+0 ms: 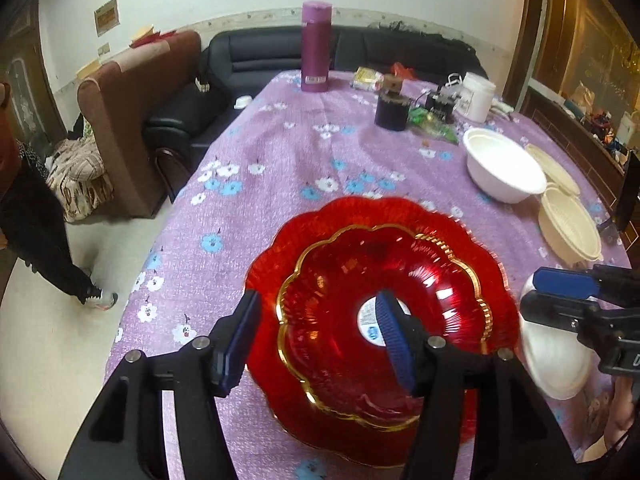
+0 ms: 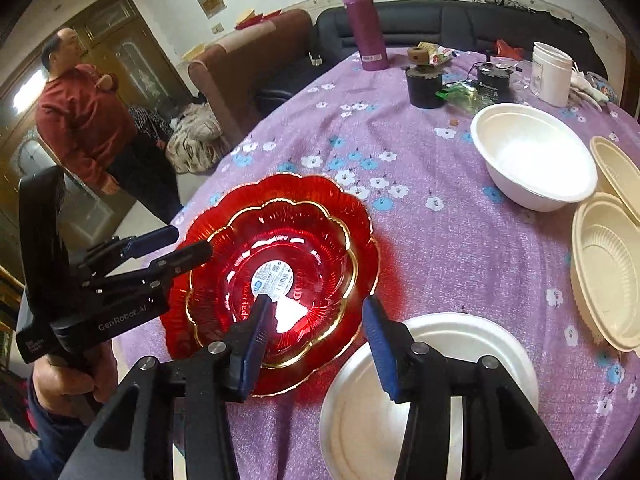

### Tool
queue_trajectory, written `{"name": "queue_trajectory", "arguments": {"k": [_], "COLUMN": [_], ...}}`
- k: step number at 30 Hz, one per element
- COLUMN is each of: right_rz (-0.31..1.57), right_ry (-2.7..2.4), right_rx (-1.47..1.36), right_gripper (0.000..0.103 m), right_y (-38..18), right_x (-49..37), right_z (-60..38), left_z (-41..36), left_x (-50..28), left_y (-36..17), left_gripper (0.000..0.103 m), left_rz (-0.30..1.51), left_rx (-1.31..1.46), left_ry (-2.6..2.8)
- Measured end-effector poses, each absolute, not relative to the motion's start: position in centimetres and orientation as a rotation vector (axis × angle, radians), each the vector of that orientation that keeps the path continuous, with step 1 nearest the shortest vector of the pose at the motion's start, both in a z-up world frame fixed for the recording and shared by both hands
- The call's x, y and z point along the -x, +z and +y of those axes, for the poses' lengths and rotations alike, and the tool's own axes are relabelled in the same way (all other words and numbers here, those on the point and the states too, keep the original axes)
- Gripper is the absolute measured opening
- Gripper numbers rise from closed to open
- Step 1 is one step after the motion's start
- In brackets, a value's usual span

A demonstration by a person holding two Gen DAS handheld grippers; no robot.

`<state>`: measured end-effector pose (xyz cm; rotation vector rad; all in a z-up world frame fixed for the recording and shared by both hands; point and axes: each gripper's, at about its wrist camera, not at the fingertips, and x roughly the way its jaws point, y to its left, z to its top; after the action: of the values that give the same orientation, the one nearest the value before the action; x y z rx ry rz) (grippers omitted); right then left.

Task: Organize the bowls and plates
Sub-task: 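Lower the small red plate onto the large red plate, open left gripper, then grasp the white paper plate's rim with the left gripper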

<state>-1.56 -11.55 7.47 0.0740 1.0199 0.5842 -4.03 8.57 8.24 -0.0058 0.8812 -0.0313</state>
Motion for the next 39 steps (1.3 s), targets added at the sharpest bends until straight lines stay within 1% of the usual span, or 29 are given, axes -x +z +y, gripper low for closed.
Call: {"name": "queue_trajectory", "arguments": {"k": [7, 13, 17, 25, 26, 27, 29, 32, 35, 37, 38, 39], "right_rz": [0.969, 0.890, 0.865, 0.825, 0.827, 0.822, 0.812, 0.815, 0.855, 0.864, 0.871, 0.879], "right_ry": [0.570, 0.573, 0.562, 0.476, 0.463, 0.446, 0.393, 0.347, 0.414, 0.452, 0.467, 0.485], "right_rx": [-0.120, -0.156, -0.265, -0.432, -0.466, -0.478, -0.456, -0.441, -0.419, -0.392, -0.373, -0.363], "right_gripper": [0.051, 0.051, 0.053, 0.053, 0.055, 0.060, 0.066, 0.066, 0.066, 0.064, 0.058, 0.053], "right_y": [8.6, 9.5, 9.7, 9.4, 9.1, 9.0, 8.8, 8.3, 7.8, 7.6, 7.5, 7.3], "right_x": [2.3, 3.4, 3.8, 4.5, 4.6, 4.7, 5.1, 5.7, 6.3, 6.8, 7.0, 7.1], "right_z": [-14.3, -17.2, -20.4, -27.0, -28.0, -28.9, -30.0, -31.3, -31.4, -30.9, -30.5, -30.3], "left_z": [5.6, 3.2, 1.4, -1.1, -1.4, -1.7, -2.4, -3.3, -4.2, -4.6, -4.7, -4.7], "left_x": [5.6, 6.2, 6.4, 6.7, 6.6, 6.5, 6.2, 5.8, 6.1, 6.4, 6.7, 7.1], "left_y": [9.9, 10.3, 10.1, 10.1, 10.1, 10.0, 9.7, 9.4, 9.2, 9.0, 9.0, 8.9], "left_gripper": [0.062, 0.063, 0.063, 0.063, 0.063, 0.063, 0.063, 0.063, 0.062, 0.058, 0.056, 0.056], "left_rz": [0.822, 0.818, 0.829, 0.843, 0.847, 0.851, 0.862, 0.878, 0.892, 0.904, 0.912, 0.918], "left_rx": [-0.022, -0.015, -0.026, -0.021, -0.021, -0.022, -0.031, -0.039, -0.051, -0.056, -0.050, -0.044], "left_ry": [-0.075, -0.128, -0.162, -0.220, -0.226, -0.230, -0.242, -0.264, -0.296, -0.323, -0.337, -0.348]}}
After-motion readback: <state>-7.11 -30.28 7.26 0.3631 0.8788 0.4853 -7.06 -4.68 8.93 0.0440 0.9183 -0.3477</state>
